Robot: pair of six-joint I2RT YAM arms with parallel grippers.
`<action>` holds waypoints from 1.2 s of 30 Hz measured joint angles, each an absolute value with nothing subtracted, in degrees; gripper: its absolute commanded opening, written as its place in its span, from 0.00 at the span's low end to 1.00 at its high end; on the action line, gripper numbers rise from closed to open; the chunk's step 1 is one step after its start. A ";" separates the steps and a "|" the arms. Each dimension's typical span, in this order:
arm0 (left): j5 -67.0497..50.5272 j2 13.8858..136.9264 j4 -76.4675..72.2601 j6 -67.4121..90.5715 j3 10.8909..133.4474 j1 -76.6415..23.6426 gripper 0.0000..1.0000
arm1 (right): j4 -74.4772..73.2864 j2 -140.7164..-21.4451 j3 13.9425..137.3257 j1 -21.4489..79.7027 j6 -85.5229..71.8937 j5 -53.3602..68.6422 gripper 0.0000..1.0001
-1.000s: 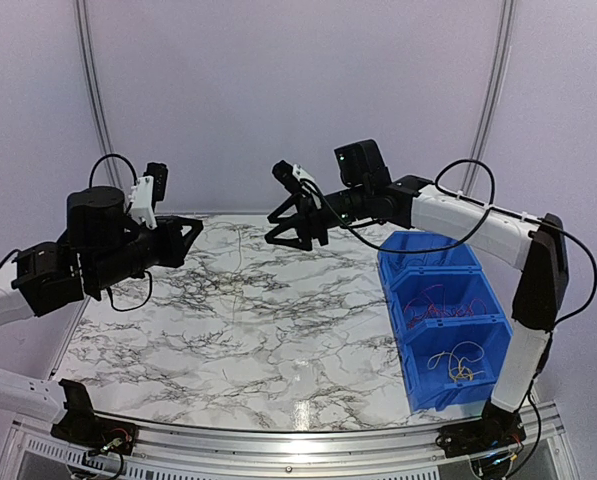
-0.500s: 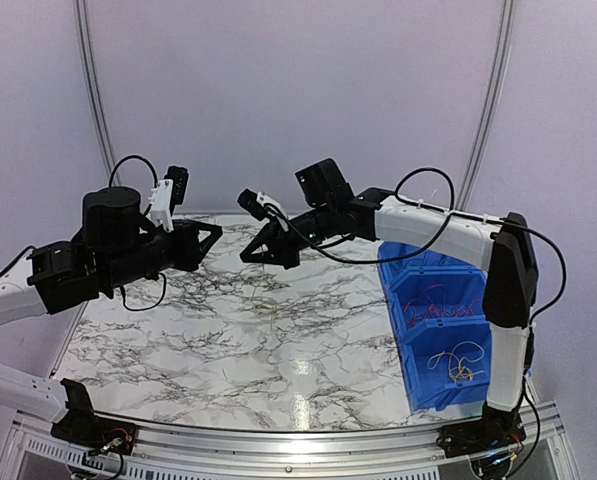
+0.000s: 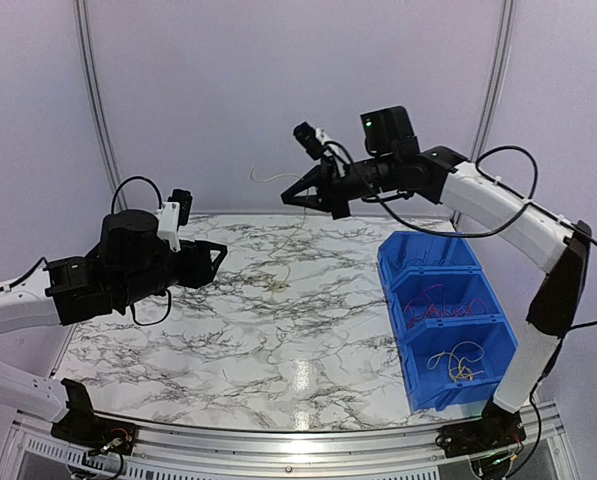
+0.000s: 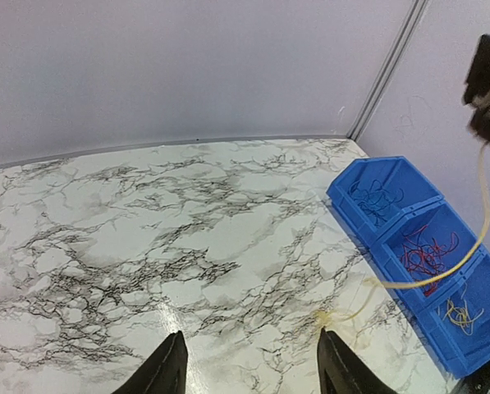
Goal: Untangle the cables
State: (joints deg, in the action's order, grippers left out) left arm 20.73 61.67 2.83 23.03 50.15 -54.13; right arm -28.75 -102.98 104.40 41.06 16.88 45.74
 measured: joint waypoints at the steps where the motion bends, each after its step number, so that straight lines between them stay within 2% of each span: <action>1: 21.41 62.28 2.83 22.92 50.02 -54.13 0.56 | -29.34 -101.23 104.31 40.18 17.72 46.11 0.00; 9: 23.57 69.67 2.59 22.15 50.02 -54.13 0.58 | -37.50 -90.21 101.01 33.76 28.23 48.75 0.00; 15: 23.66 74.89 2.59 20.86 51.42 -54.13 0.59 | -50.17 -86.06 98.63 27.03 40.25 48.36 0.00; 28: 23.97 85.23 1.41 18.81 56.80 -54.13 0.59 | -73.60 -72.31 96.82 26.24 55.90 34.79 0.00; 36: 25.41 88.51 1.10 18.41 57.17 -54.13 0.59 | -77.14 -60.55 84.99 26.24 58.39 25.82 0.00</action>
State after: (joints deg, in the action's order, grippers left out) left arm 25.41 88.51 1.10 18.41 57.17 -54.13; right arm -77.14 -60.55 84.99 26.24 58.39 25.82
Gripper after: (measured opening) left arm 0.588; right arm 0.013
